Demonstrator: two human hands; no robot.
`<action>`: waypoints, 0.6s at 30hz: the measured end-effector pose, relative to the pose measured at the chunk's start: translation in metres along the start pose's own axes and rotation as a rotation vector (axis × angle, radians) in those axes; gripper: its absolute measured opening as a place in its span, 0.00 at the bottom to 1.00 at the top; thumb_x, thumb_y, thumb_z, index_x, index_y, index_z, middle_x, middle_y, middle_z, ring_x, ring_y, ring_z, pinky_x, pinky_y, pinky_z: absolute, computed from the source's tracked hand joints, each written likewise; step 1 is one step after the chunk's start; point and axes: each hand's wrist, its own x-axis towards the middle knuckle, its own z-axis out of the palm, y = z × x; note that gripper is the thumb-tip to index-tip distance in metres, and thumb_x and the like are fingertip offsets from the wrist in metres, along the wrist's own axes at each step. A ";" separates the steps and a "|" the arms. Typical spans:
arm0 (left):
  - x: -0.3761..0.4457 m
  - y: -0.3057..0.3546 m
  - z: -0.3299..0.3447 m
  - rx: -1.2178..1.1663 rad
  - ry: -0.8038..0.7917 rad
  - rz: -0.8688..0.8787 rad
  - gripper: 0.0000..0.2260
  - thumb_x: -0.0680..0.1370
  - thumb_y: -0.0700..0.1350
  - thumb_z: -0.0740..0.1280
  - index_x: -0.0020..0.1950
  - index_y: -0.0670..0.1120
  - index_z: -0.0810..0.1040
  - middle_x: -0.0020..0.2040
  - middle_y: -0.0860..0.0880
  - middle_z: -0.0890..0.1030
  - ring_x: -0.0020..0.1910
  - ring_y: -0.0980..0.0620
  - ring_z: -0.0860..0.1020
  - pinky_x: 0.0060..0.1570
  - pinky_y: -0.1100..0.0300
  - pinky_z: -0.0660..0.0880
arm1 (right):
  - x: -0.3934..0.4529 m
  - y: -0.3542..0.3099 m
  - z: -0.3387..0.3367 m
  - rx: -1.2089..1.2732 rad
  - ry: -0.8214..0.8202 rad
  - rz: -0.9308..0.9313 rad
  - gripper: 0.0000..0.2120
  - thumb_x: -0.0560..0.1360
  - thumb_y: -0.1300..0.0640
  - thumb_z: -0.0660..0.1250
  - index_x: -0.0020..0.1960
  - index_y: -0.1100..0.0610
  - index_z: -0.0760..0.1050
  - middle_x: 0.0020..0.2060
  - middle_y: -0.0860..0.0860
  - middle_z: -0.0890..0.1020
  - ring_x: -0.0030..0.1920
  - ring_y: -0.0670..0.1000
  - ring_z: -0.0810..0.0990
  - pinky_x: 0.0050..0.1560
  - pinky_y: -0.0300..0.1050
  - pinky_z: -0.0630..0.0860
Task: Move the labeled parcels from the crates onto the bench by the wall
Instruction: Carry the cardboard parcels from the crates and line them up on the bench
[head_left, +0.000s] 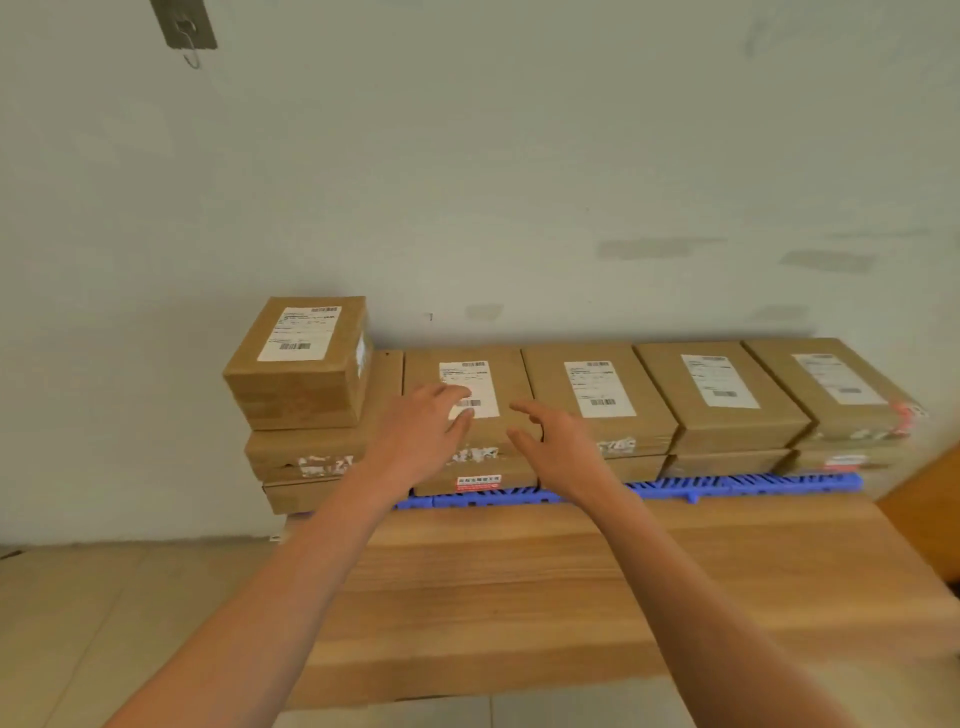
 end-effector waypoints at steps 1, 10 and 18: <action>-0.003 0.027 0.009 0.004 -0.024 0.038 0.18 0.85 0.54 0.58 0.73 0.52 0.73 0.71 0.51 0.76 0.69 0.48 0.73 0.65 0.49 0.72 | -0.022 0.015 -0.018 -0.009 0.023 0.020 0.21 0.82 0.50 0.64 0.74 0.48 0.71 0.68 0.49 0.77 0.61 0.51 0.80 0.53 0.37 0.71; -0.021 0.268 0.083 -0.030 -0.171 0.393 0.18 0.84 0.54 0.60 0.72 0.51 0.75 0.68 0.50 0.78 0.66 0.47 0.75 0.61 0.52 0.73 | -0.199 0.156 -0.158 -0.167 0.242 0.296 0.20 0.81 0.48 0.64 0.73 0.47 0.71 0.65 0.48 0.79 0.65 0.52 0.76 0.60 0.48 0.74; -0.014 0.433 0.155 -0.077 -0.288 0.637 0.19 0.84 0.56 0.58 0.73 0.53 0.73 0.71 0.52 0.76 0.69 0.51 0.73 0.63 0.54 0.71 | -0.305 0.253 -0.249 -0.202 0.407 0.527 0.20 0.81 0.49 0.64 0.73 0.47 0.71 0.67 0.46 0.78 0.68 0.51 0.75 0.66 0.48 0.73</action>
